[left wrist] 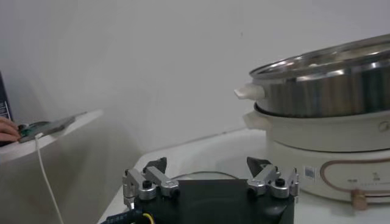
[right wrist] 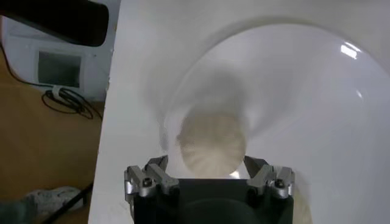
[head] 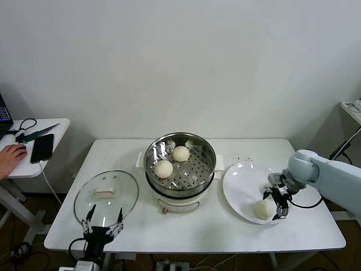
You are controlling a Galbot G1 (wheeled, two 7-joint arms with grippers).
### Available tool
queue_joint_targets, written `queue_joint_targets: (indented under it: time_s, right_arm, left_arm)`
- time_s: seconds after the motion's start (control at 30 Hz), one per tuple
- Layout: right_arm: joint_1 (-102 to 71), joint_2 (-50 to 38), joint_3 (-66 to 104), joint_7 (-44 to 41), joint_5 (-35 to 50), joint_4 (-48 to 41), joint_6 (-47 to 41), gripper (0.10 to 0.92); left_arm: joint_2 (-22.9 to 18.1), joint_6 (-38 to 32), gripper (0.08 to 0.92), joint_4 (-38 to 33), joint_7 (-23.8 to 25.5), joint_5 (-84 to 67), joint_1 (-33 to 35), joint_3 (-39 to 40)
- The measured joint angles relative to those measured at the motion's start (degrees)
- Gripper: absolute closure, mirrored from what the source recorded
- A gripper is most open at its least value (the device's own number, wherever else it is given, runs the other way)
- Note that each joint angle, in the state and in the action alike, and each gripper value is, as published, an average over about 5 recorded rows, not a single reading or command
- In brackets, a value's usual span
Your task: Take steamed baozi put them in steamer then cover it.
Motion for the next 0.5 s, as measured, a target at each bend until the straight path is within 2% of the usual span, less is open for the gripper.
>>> queue_joint_targets:
  time_s: [0.33,0.5]
  right_arm:
    - [-1.24,2.23,1.01,-0.31,-0.87,-2.33,0.42,0.205]
    - [-1.43,2.83,1.17,-0.51,-1.07,-2.85,0.57,0.259]
  left_arm:
    - [-0.08,0.00,0.177,0.35,-0.02,0.46,-0.13,0.08]
    - [-0.08,-0.01,0.177,0.42,-0.02,0.52,-0.20,0.15]
